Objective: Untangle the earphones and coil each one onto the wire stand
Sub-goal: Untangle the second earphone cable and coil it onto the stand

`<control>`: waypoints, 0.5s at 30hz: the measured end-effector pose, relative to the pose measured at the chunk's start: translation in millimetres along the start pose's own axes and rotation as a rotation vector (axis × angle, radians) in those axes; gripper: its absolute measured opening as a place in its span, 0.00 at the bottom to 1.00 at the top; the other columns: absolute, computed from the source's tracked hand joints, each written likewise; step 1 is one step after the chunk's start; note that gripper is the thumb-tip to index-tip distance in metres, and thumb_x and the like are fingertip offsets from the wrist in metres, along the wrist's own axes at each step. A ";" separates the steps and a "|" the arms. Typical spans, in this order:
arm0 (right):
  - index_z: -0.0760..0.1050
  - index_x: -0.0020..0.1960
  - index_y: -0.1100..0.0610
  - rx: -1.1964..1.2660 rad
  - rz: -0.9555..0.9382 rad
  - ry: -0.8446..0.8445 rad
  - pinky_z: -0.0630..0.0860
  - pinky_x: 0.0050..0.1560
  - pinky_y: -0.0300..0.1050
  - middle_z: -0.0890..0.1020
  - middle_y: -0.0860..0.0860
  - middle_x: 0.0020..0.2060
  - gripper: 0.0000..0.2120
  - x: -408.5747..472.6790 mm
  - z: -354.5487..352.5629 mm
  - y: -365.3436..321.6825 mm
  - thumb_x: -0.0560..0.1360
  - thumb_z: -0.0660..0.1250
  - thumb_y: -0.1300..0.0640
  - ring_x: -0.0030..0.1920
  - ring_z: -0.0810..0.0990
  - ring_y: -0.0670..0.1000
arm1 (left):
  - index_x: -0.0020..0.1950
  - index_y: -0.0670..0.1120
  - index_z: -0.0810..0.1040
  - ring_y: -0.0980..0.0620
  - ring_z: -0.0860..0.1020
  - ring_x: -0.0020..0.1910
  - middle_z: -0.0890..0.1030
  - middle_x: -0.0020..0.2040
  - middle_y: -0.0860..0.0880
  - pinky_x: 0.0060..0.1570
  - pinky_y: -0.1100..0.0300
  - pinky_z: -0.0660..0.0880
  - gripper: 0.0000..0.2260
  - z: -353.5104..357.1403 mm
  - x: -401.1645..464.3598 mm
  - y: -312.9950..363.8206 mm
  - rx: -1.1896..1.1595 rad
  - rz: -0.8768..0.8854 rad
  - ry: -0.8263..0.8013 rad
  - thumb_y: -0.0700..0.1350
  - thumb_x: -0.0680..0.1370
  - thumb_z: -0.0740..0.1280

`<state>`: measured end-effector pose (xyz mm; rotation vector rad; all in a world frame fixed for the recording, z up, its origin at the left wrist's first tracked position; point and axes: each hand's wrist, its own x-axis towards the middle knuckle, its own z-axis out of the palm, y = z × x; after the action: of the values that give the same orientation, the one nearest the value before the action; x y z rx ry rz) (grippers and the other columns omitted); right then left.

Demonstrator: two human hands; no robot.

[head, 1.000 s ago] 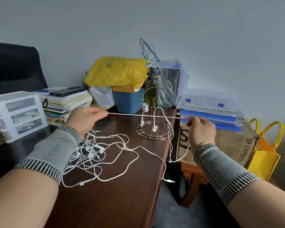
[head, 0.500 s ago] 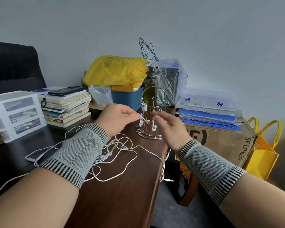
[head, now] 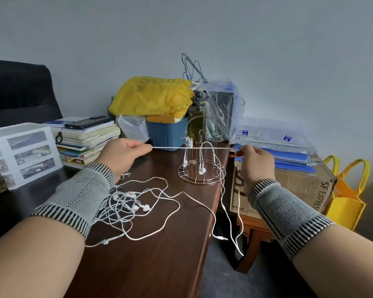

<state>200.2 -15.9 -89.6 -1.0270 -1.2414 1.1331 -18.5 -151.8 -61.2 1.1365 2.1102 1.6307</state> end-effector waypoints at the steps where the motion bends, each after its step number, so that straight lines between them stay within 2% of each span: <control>1: 0.75 0.33 0.57 -0.010 -0.002 0.040 0.62 0.29 0.40 0.65 0.43 0.14 0.13 1.8 -1.5 0.6 0.75 0.61 0.59 0.23 0.63 0.48 | 0.58 0.39 0.82 0.31 0.68 0.64 0.74 0.62 0.33 0.67 0.38 0.64 0.15 -3.0 1.0 -1.7 -0.008 -0.012 0.010 0.45 0.75 0.73; 3: 0.74 0.31 0.57 -0.034 -0.003 0.067 0.62 0.29 0.40 0.65 0.43 0.14 0.13 2.8 -1.8 2.7 0.74 0.61 0.59 0.23 0.63 0.48 | 0.60 0.38 0.81 0.30 0.64 0.67 0.68 0.65 0.30 0.68 0.36 0.61 0.16 -6.4 1.3 -2.5 -0.021 -0.013 0.017 0.45 0.75 0.73; 5: 0.74 0.31 0.58 -0.062 -0.002 0.069 0.62 0.30 0.41 0.64 0.43 0.13 0.13 3.6 0.0 5.0 0.73 0.61 0.58 0.24 0.63 0.49 | 0.58 0.38 0.81 0.34 0.69 0.63 0.70 0.61 0.30 0.63 0.37 0.68 0.14 -6.6 0.0 -1.8 -0.047 -0.004 0.017 0.44 0.75 0.72; 6: 0.74 0.31 0.58 -0.103 -0.019 0.061 0.63 0.31 0.43 0.65 0.43 0.14 0.12 4.6 0.6 5.8 0.72 0.61 0.57 0.24 0.63 0.50 | 0.58 0.39 0.82 0.56 0.63 0.47 0.71 0.57 0.32 0.54 0.41 0.74 0.13 -5.2 -0.7 -1.3 -0.054 0.010 0.001 0.43 0.76 0.72; 7: 0.74 0.32 0.58 -0.163 -0.052 0.030 0.65 0.33 0.44 0.66 0.43 0.16 0.12 5.5 0.7 7.0 0.72 0.61 0.56 0.25 0.64 0.50 | 0.56 0.39 0.82 0.53 0.72 0.28 0.72 0.54 0.39 0.44 0.51 0.74 0.12 -2.4 -1.0 -0.7 -0.055 0.029 -0.017 0.43 0.76 0.72; 8: 0.75 0.32 0.57 -0.233 -0.091 -0.012 0.67 0.35 0.45 0.69 0.45 0.19 0.11 5.5 1.3 7.8 0.73 0.62 0.55 0.26 0.66 0.51 | 0.54 0.41 0.83 0.60 0.66 0.24 0.72 0.53 0.46 0.37 0.59 0.71 0.10 1.4 -2.1 0.6 -0.053 0.050 -0.035 0.43 0.75 0.72; 9: 0.76 0.35 0.55 -0.286 -0.135 -0.060 0.68 0.36 0.45 0.73 0.47 0.23 0.10 3.2 2.0 6.9 0.73 0.62 0.56 0.27 0.68 0.50 | 0.50 0.43 0.83 0.62 0.65 0.23 0.75 0.49 0.49 0.33 0.64 0.66 0.07 7.0 -3.3 2.7 -0.045 0.068 -0.054 0.44 0.75 0.72; 10: 0.78 0.39 0.54 -0.316 -0.176 -0.115 0.69 0.35 0.43 0.76 0.48 0.27 0.08 -0.6 3.6 5.0 0.74 0.62 0.57 0.27 0.71 0.48 | 0.47 0.45 0.83 0.63 0.65 0.23 0.80 0.40 0.49 0.32 0.66 0.64 0.04 13.6 -5.1 5.4 -0.036 0.085 -0.075 0.44 0.75 0.73; 11: 0.80 0.45 0.53 -0.321 -0.220 -0.184 0.70 0.34 0.42 0.80 0.48 0.33 0.08 -5.5 6.1 2.7 0.75 0.62 0.58 0.28 0.72 0.47 | 0.44 0.47 0.83 0.63 0.67 0.25 0.81 0.29 0.51 0.32 0.66 0.64 0.02 20.6 -8.0 9.2 -0.020 0.107 -0.100 0.45 0.74 0.73; 12: 0.81 0.50 0.53 -0.306 -0.258 -0.253 0.73 0.34 0.43 0.83 0.49 0.38 0.09 -11.2 9.6 0.1 0.76 0.62 0.60 0.30 0.75 0.47 | 0.42 0.49 0.83 0.63 0.70 0.27 0.79 0.24 0.56 0.34 0.65 0.67 0.02 28.5 -10.9 12.8 0.008 0.133 -0.126 0.46 0.74 0.73; 13: 0.81 0.52 0.54 -0.264 -0.276 -0.322 0.76 0.37 0.44 0.84 0.50 0.41 0.10 -16.5 14.3 -1.9 0.76 0.63 0.61 0.34 0.79 0.49 | 0.41 0.50 0.84 0.63 0.74 0.32 0.80 0.27 0.59 0.37 0.64 0.69 0.03 37.1 -13.2 15.6 0.043 0.159 -0.153 0.47 0.74 0.73; 14: 0.81 0.52 0.55 -0.189 -0.251 -0.391 0.78 0.42 0.44 0.85 0.52 0.42 0.09 -20.8 18.9 -3.7 0.76 0.64 0.62 0.38 0.81 0.51 | 0.41 0.50 0.85 0.61 0.77 0.36 0.82 0.32 0.58 0.40 0.63 0.72 0.03 45.2 -14.7 17.7 0.073 0.182 -0.176 0.48 0.73 0.73; 15: 0.81 0.51 0.56 -0.095 -0.191 -0.470 0.79 0.42 0.41 0.85 0.53 0.41 0.08 -24.0 22.7 -4.3 0.76 0.65 0.63 0.40 0.82 0.52 | 0.41 0.49 0.85 0.59 0.79 0.39 0.84 0.36 0.56 0.43 0.62 0.74 0.03 53.2 -15.1 19.0 0.094 0.201 -0.200 0.48 0.73 0.73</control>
<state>178.2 -40.7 -87.7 -0.7089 -1.7396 1.2120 32.1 -122.9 -66.5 1.5171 2.0185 1.4392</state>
